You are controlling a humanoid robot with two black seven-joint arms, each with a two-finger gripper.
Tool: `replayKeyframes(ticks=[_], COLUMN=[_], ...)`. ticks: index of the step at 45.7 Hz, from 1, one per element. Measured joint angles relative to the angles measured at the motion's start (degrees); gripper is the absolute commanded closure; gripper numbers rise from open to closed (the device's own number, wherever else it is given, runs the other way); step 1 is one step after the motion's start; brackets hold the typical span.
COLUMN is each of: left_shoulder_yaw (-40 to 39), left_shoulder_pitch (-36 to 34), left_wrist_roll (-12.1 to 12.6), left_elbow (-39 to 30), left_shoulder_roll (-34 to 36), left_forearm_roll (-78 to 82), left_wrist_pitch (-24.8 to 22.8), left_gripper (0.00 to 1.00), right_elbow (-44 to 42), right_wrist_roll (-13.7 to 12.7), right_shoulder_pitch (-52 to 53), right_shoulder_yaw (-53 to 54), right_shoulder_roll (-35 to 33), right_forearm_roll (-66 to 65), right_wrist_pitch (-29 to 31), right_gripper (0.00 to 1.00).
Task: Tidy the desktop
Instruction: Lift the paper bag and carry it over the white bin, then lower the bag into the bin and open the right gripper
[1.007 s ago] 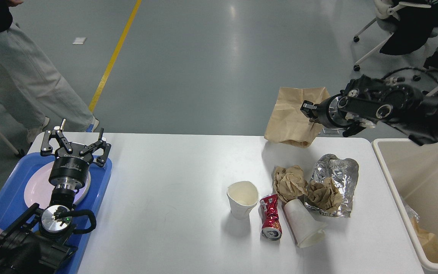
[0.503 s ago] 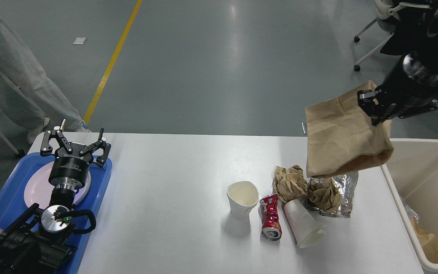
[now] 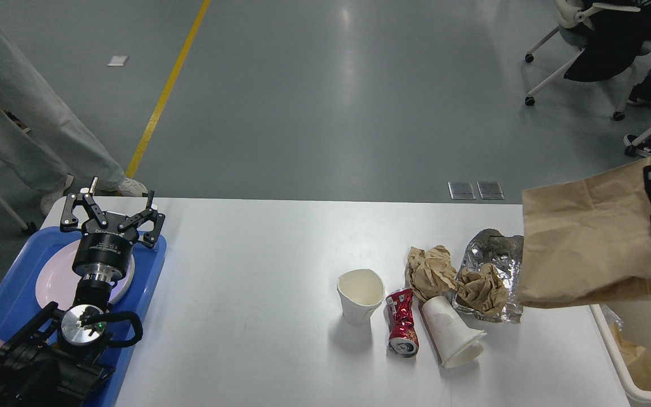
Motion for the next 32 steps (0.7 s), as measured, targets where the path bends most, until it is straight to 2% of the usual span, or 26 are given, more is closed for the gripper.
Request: replayKeyframes(ticks=[8,16,25,32], left_shoulder_yaw=[0.00,0.00,0.00,0.00], left_shoulder_pitch=[0.04,0.04,0.04,0.04], left_wrist_roll=[0.00,0.00,0.00,0.00], left_elbow=[0.00,0.00,0.00,0.00], left_shoulder_roll=[-0.04,-0.07,-0.07,-0.06], left_forearm_roll=[0.00,0.00,0.00,-0.01], left_wrist_pitch=[0.00,0.00,0.00,0.00], left_gripper=[0.04,0.04,0.04,0.04], right_elbow=[-4.50,-18.38,-33.41,-47.32], right_wrist_roll=[-0.47,-0.93,-0.87,-0.81], right_shoulder_pitch=[-7.15,-22.26,-49.33,-69.77], right_shoulder_yaw=[-2.96,-0.09,14.44,27.07], right_shoulder_roll=[-9.18,-18.29,-21.35,-20.79], right_forearm_roll=[-4.93,-7.78,-7.83,-6.92], right_wrist_pitch=[-8.32,-12.62,-21.19,-25.34], right_gripper=[1.00,1.00,1.00,1.00])
